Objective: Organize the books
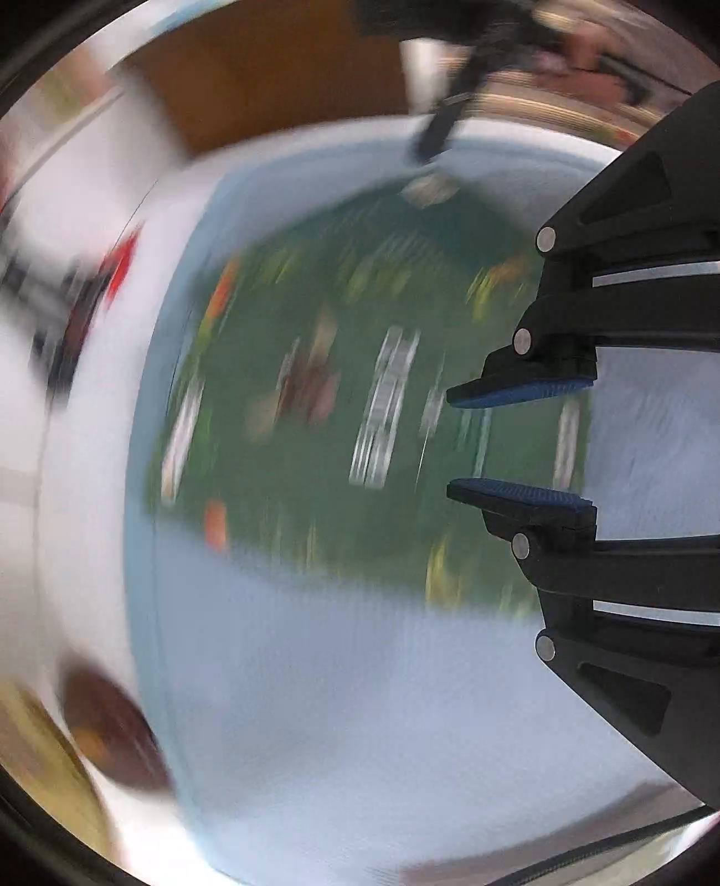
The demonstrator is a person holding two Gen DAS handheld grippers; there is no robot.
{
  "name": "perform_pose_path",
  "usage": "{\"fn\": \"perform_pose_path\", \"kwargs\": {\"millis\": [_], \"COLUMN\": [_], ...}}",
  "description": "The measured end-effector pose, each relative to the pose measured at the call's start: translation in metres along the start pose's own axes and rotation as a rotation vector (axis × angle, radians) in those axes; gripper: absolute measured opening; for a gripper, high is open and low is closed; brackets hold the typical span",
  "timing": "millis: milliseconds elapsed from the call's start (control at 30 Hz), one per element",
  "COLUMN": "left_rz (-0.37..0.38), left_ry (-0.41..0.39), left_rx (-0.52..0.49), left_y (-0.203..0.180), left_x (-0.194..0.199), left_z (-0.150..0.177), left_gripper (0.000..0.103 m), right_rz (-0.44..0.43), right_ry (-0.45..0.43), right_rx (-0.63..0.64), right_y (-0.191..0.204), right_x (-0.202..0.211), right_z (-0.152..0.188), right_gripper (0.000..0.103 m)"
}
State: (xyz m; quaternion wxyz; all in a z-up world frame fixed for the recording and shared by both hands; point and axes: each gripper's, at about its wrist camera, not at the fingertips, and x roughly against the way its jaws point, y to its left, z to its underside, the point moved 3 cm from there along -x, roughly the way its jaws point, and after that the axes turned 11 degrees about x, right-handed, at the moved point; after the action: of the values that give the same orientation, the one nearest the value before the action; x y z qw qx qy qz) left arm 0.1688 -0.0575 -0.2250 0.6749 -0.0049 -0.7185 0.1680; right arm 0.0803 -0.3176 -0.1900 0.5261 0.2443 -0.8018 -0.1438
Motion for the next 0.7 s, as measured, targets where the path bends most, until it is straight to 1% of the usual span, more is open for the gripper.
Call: {"fn": "perform_pose_path", "kwargs": {"millis": [67,100,200,233,267,300,367,433,467,500,533,600,700], "left_rz": [-0.014,-0.033,-0.074,-0.068,-0.06,-0.044,-0.021,0.006,0.012,0.002,-0.002,0.012,0.032], "left_ry": [-0.01,-0.026,-0.035,-0.03,-0.03,-0.026,-0.015,-0.004,-0.003,-0.009,-0.009,0.016,0.046], "left_rx": [0.053,0.07,0.091,0.093,0.096,0.101,0.088,0.053,0.039,0.022,0.009,-0.005,-0.04], "left_y": [0.015,0.025,0.04,0.041,0.042,0.041,0.035,0.024,0.022,0.018,0.017,0.014,0.01], "left_x": [-0.002,-0.002,-0.008,-0.01,-0.011,-0.012,-0.015,-0.018,-0.019,-0.019,-0.019,-0.02,-0.022], "left_z": [-0.011,-0.016,-0.023,-0.023,-0.024,-0.022,-0.02,-0.014,-0.013,-0.009,-0.007,0.001,0.021], "left_gripper": [0.024,0.024,0.024,0.031,0.034,0.034,0.034,0.034,0.035,0.035,0.035,0.035,0.035], "right_rz": [-0.021,-0.031,-0.026,-0.034,-0.046,-0.051,-0.061,-0.043,-0.045,-0.051,-0.058,-0.052,-0.039], "right_ry": [0.014,0.018,0.018,0.02,0.025,0.033,0.036,0.034,0.037,0.038,0.038,0.036,0.04], "right_rx": [0.018,0.024,0.041,0.043,0.042,0.039,0.045,0.049,0.045,0.035,0.022,0.013,0.004], "right_y": [0.013,0.019,0.038,0.044,0.049,0.053,0.061,0.064,0.064,0.063,0.061,0.061,0.061], "right_x": [-0.016,-0.024,-0.045,-0.052,-0.058,-0.063,-0.07,-0.071,-0.071,-0.069,-0.067,-0.064,-0.057], "right_z": [0.0,-0.001,-0.005,-0.008,-0.009,-0.009,-0.01,-0.009,-0.008,-0.006,-0.003,0.004,0.02], "right_gripper": [0.055,0.055,0.055,0.055,0.055,0.055,0.055,0.057,0.057,0.057,0.057,0.057,0.058]}}
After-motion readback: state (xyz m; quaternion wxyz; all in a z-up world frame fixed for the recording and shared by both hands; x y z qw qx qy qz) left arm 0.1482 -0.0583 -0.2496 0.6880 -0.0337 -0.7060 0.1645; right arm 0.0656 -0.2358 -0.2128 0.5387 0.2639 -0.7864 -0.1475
